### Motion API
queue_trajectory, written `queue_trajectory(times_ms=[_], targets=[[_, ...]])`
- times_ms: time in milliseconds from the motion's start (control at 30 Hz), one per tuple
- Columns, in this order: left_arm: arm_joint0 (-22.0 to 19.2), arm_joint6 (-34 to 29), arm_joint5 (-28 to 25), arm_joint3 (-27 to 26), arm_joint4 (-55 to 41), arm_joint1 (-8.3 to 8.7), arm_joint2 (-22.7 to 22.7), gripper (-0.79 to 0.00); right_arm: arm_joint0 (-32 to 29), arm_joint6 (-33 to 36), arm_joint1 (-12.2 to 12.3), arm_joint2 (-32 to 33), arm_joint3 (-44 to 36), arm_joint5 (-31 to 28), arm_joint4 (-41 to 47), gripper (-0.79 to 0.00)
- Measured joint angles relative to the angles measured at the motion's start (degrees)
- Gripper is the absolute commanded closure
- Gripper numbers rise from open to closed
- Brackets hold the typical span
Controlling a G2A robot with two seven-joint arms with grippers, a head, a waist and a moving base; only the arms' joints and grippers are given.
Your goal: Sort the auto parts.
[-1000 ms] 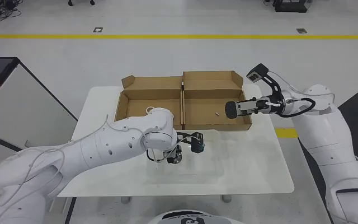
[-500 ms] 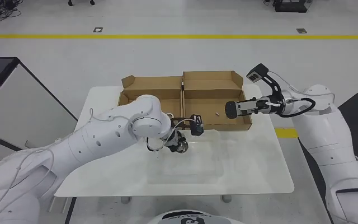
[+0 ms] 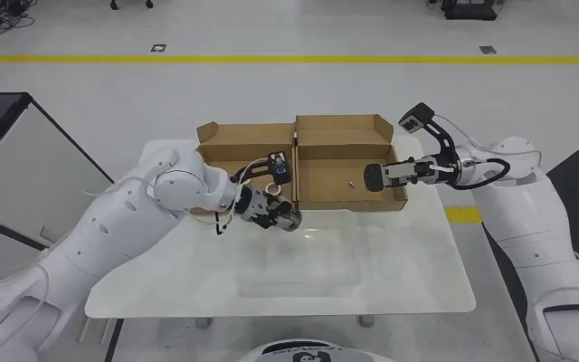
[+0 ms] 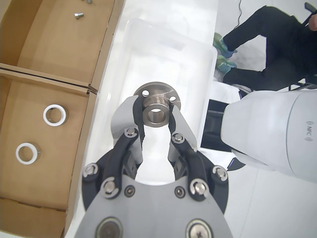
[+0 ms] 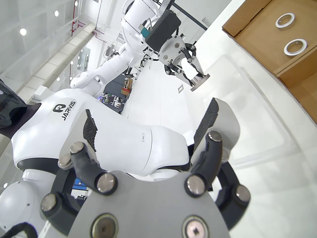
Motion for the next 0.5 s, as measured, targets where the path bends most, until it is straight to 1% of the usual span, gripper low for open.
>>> queue_trajectory(times_ms=[67,400,433,500], targets=[[0.7,0.5,-1.1,0.0,-0.7,0.26,-0.7,0.0,0.0,0.0,0.0,0.0,0.0,0.0,0.0,-0.785],[0.7,0.4,-1.0,0.0,-0.7,0.25,-0.7,0.0,0.0,0.0,0.0,0.0,0.0,0.0,0.0,-0.785],[0.9,0.8,-0.8,0.0,-0.7,0.24,-0.8,0.0,0.0,0.0,0.0,0.0,0.0,0.0,0.0,-0.785],[1.9,3.6,-0.9,0.7,-1.9,0.38,-1.9,0.0,0.0,0.0,0.0,0.0,0.0,0.0,0.0,-0.785]])
